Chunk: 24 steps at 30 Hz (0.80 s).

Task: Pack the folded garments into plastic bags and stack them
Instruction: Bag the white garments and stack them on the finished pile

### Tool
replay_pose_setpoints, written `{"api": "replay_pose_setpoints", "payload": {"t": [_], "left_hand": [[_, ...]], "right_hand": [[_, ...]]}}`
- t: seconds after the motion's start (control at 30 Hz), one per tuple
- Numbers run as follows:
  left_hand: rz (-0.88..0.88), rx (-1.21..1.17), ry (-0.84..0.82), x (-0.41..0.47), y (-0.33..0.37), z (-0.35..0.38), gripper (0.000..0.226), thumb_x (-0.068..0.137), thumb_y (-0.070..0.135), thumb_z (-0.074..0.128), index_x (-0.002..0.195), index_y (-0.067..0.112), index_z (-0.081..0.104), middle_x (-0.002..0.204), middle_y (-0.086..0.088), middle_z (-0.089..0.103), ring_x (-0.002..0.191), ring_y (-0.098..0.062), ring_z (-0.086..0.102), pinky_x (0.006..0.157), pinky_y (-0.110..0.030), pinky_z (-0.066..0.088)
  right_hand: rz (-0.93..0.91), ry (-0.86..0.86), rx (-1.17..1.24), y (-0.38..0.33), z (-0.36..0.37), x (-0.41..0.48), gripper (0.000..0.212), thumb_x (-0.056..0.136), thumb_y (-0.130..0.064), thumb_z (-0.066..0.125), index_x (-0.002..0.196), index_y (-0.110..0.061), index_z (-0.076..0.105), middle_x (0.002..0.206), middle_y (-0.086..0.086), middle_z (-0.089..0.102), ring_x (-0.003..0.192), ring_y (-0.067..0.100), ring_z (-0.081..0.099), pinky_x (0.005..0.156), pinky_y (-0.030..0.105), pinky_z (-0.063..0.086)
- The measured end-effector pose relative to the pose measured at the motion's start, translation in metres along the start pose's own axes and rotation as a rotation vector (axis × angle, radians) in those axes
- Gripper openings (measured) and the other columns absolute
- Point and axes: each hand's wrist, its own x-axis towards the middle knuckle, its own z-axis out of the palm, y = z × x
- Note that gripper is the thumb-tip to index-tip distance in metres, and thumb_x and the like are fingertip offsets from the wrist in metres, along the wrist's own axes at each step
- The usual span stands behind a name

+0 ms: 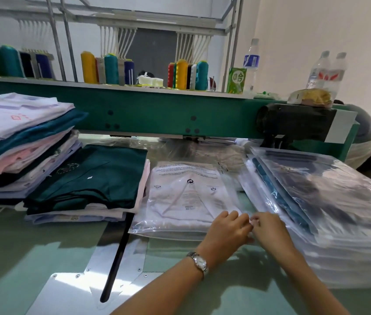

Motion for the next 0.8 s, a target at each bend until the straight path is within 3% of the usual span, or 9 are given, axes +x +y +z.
{"api": "replay_pose_setpoints", "payload": {"t": [0.1, 0.2, 0.37, 0.57, 0.8], "left_hand": [[-0.007, -0.032, 0.068, 0.005, 0.004, 0.007, 0.018, 0.084, 0.026, 0.054, 0.072, 0.018, 0.066, 0.079, 0.002, 0.062, 0.061, -0.016, 0.053, 0.056, -0.029, 0.038], [-0.03, -0.064, 0.1, 0.005, 0.008, 0.01, 0.015, 0.077, 0.022, 0.055, 0.067, 0.017, 0.064, 0.074, 0.001, 0.06, 0.056, -0.016, 0.05, 0.052, -0.029, 0.034], [-0.065, -0.124, 0.146, 0.004, 0.008, 0.013, 0.019, 0.08, 0.021, 0.052, 0.068, 0.018, 0.067, 0.073, 0.0, 0.059, 0.055, -0.015, 0.051, 0.05, -0.028, 0.035], [-0.038, -0.152, 0.208, 0.002, 0.006, 0.015, 0.018, 0.084, 0.02, 0.056, 0.069, 0.017, 0.066, 0.071, -0.001, 0.057, 0.056, -0.017, 0.051, 0.048, -0.028, 0.039], [0.02, -0.053, 0.152, -0.001, 0.004, 0.014, 0.027, 0.093, 0.023, 0.057, 0.066, 0.018, 0.061, 0.072, 0.001, 0.055, 0.06, -0.016, 0.049, 0.05, -0.029, 0.034]], "right_hand": [[0.03, -0.007, 0.026, 0.002, -0.003, 0.001, 0.028, 0.088, -0.01, 0.053, 0.112, -0.012, 0.069, 0.11, 0.013, 0.069, 0.102, 0.03, 0.064, 0.084, 0.032, 0.05], [0.026, -0.015, 0.037, 0.003, -0.003, 0.0, 0.027, 0.091, -0.014, 0.053, 0.114, -0.011, 0.067, 0.112, 0.014, 0.069, 0.103, 0.029, 0.063, 0.085, 0.031, 0.049], [0.042, -0.035, 0.094, 0.006, -0.004, -0.001, 0.025, 0.09, -0.016, 0.056, 0.111, -0.007, 0.067, 0.113, 0.014, 0.068, 0.103, 0.029, 0.062, 0.087, 0.033, 0.048], [0.09, -0.075, 0.143, 0.005, -0.006, 0.0, 0.042, 0.088, -0.02, 0.058, 0.129, -0.013, 0.056, 0.131, 0.011, 0.059, 0.118, 0.028, 0.056, 0.096, 0.032, 0.043], [0.111, -0.139, 0.105, 0.003, -0.007, -0.001, 0.047, 0.086, -0.015, 0.055, 0.132, -0.018, 0.049, 0.13, 0.009, 0.058, 0.111, 0.026, 0.059, 0.092, 0.037, 0.049]]}}
